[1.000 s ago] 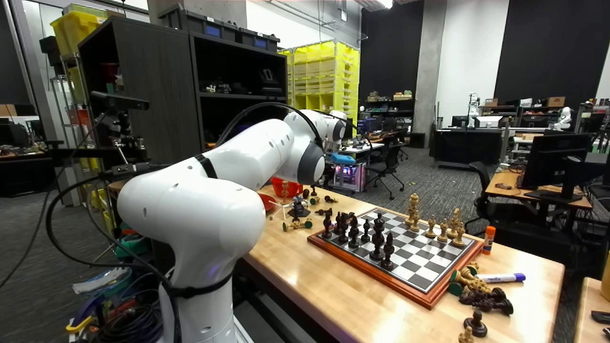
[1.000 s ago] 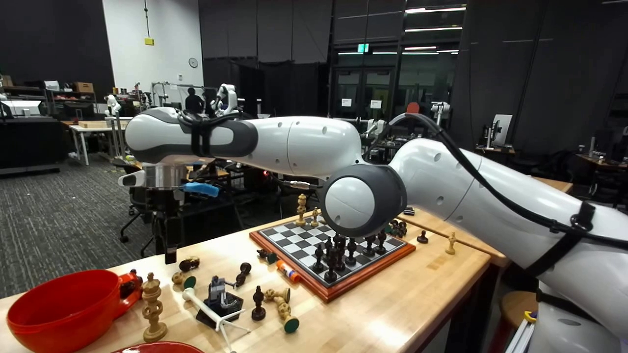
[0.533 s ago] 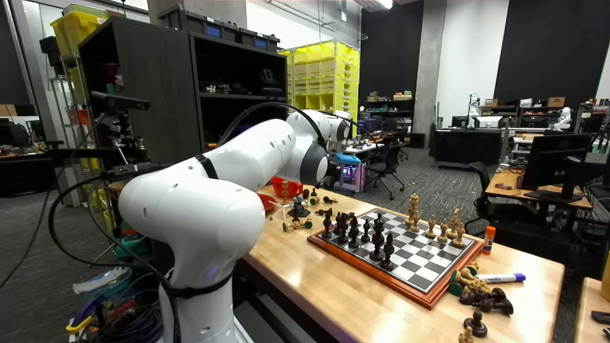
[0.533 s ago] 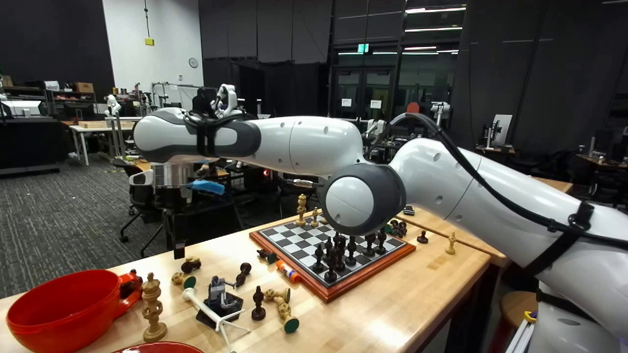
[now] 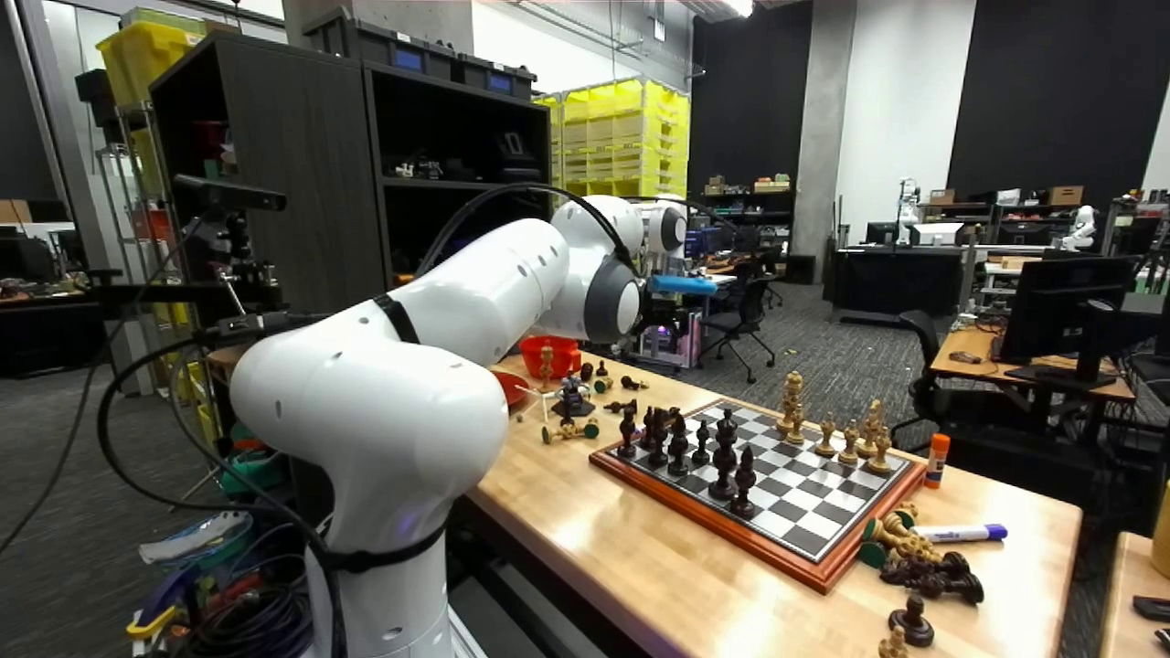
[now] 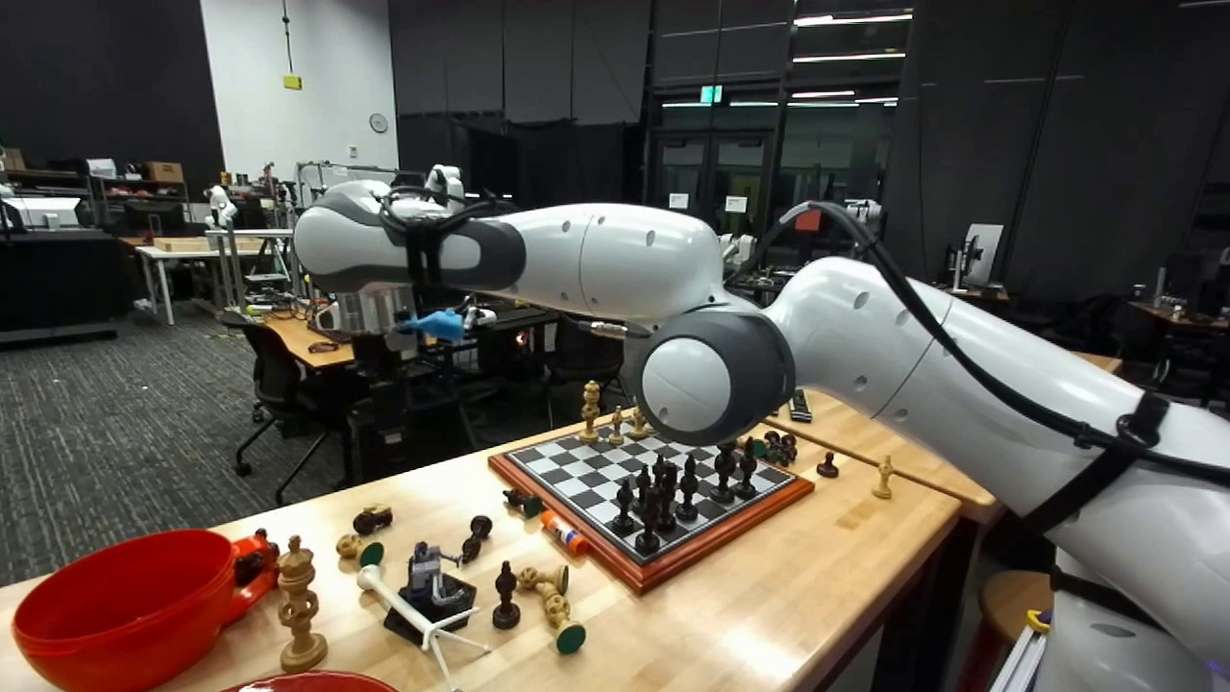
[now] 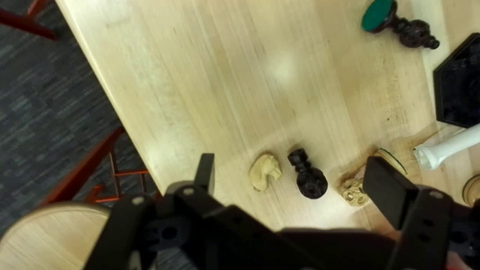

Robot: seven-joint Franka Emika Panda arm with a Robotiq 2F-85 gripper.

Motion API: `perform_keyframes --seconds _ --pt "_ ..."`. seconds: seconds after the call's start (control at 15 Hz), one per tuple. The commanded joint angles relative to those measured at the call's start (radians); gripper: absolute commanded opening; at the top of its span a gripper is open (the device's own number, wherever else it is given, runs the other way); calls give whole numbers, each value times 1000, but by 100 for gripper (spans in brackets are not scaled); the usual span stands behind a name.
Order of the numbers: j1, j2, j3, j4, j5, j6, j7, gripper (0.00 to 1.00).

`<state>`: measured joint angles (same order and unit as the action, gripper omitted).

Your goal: Move a pawn on the table next to the glue stick to the left

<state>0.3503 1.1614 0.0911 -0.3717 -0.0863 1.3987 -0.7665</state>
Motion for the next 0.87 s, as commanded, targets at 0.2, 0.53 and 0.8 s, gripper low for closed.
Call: perform_keyframes --seconds 0.2,0.53,0.8 --pt "10 -165 -50 9 -8 -153 341 100" --pt "7 -265 -58 3 0 -230 615 100" --pt "1 -276 -50 -4 0 -219 634 100"
